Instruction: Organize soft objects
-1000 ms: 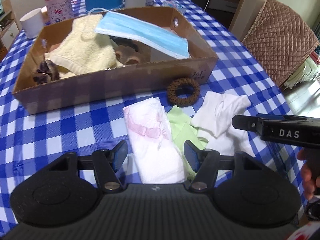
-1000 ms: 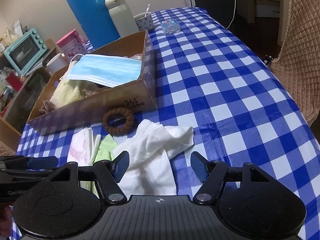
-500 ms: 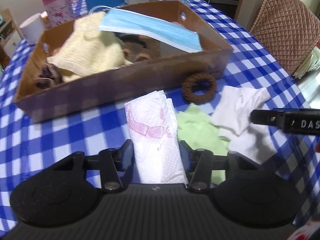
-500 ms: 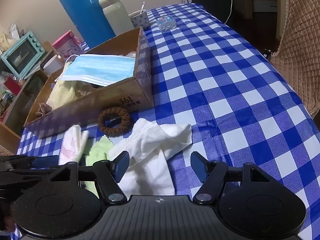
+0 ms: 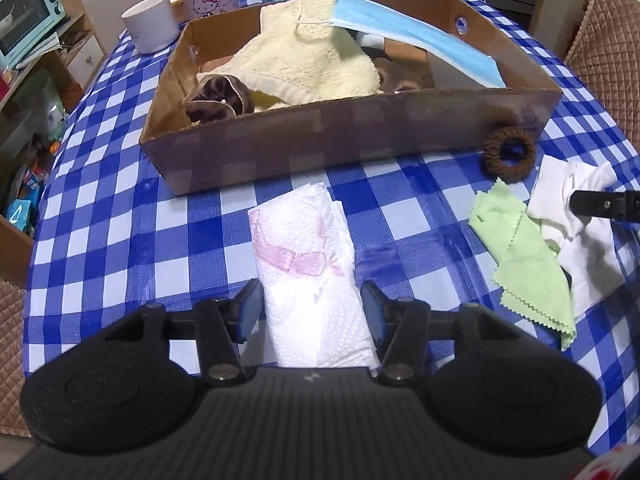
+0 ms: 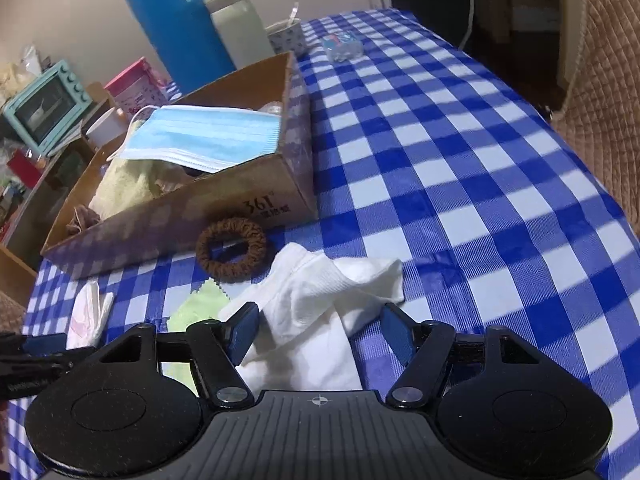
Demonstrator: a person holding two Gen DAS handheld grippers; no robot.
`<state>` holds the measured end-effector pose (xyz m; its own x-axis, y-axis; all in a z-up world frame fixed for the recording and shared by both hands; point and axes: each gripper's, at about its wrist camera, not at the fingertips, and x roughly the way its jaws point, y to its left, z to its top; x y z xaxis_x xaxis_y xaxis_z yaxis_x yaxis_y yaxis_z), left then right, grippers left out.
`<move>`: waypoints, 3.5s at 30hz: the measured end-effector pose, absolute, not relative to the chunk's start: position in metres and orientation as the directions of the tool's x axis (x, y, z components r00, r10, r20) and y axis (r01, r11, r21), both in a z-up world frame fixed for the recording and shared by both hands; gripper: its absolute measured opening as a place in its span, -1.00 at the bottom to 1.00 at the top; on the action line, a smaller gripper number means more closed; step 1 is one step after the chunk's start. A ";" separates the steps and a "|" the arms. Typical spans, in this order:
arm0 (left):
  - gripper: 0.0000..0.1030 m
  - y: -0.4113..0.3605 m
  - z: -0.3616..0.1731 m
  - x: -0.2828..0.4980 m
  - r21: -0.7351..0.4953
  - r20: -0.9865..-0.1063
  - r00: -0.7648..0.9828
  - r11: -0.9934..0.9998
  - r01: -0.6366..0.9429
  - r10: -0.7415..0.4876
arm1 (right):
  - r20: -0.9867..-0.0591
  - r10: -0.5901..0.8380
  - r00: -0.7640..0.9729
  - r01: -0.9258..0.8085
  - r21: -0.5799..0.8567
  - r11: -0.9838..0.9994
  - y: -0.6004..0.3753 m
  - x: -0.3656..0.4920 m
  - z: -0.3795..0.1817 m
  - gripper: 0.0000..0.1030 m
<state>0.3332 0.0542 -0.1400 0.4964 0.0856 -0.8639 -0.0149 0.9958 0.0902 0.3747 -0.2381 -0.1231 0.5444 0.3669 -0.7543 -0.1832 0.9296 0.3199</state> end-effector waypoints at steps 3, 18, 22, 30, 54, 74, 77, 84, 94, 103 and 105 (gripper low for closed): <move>-0.08 0.051 -0.140 0.330 0.109 -0.854 0.512 0.994 0.002 0.092 | -0.751 0.370 0.547 -0.229 0.291 0.929 -0.236 0.372 -0.123 -0.67; -0.32 0.044 -0.117 0.308 0.115 -0.819 0.569 0.993 0.031 0.077 | -0.605 0.390 0.695 -0.254 0.301 0.919 -0.289 0.341 -0.045 -0.83; -0.32 0.046 -0.105 0.297 0.115 -0.807 0.585 0.993 0.024 0.079 | -0.594 0.383 0.708 -0.255 0.290 0.922 -0.297 0.336 -0.030 -0.83; -0.32 0.054 -0.073 0.277 0.117 -0.767 0.634 0.993 -0.011 0.097 | -0.579 0.421 0.698 -0.303 0.294 0.907 -0.290 0.320 -0.017 -0.83; -0.32 0.081 -0.020 0.258 0.137 -0.673 0.724 0.987 -0.084 0.155 | -0.530 0.521 0.669 -0.456 0.260 0.851 -0.235 0.323 0.017 -0.83; -0.32 0.090 -0.002 0.323 0.144 -0.630 0.763 0.987 -0.067 0.144 | -0.485 0.547 0.682 -0.500 0.237 0.833 -0.197 0.377 0.026 -0.83; -0.32 0.094 -0.003 0.346 0.153 -0.632 0.761 0.986 -0.061 0.145 | -0.474 0.542 0.694 -0.503 0.220 0.836 -0.187 0.395 0.026 -0.83; -0.32 0.100 -0.017 0.398 0.160 -0.654 0.743 0.986 -0.048 0.143 | -0.492 0.521 0.697 -0.484 0.213 0.849 -0.168 0.441 0.011 -0.83; -0.32 0.106 -0.046 0.450 0.151 -0.703 0.702 0.988 -0.016 0.119 | -0.554 0.506 0.661 -0.463 0.230 0.856 -0.152 0.488 -0.022 -0.83; -0.09 0.109 -0.073 0.482 0.142 -0.748 0.655 0.990 -0.006 0.111 | -0.665 0.479 0.573 -0.451 0.233 0.862 -0.138 0.516 -0.060 -0.72; -0.01 0.110 -0.080 0.484 0.135 -0.760 0.640 0.991 -0.005 0.107 | -0.690 0.457 0.561 -0.454 0.205 0.867 -0.134 0.517 -0.068 -0.43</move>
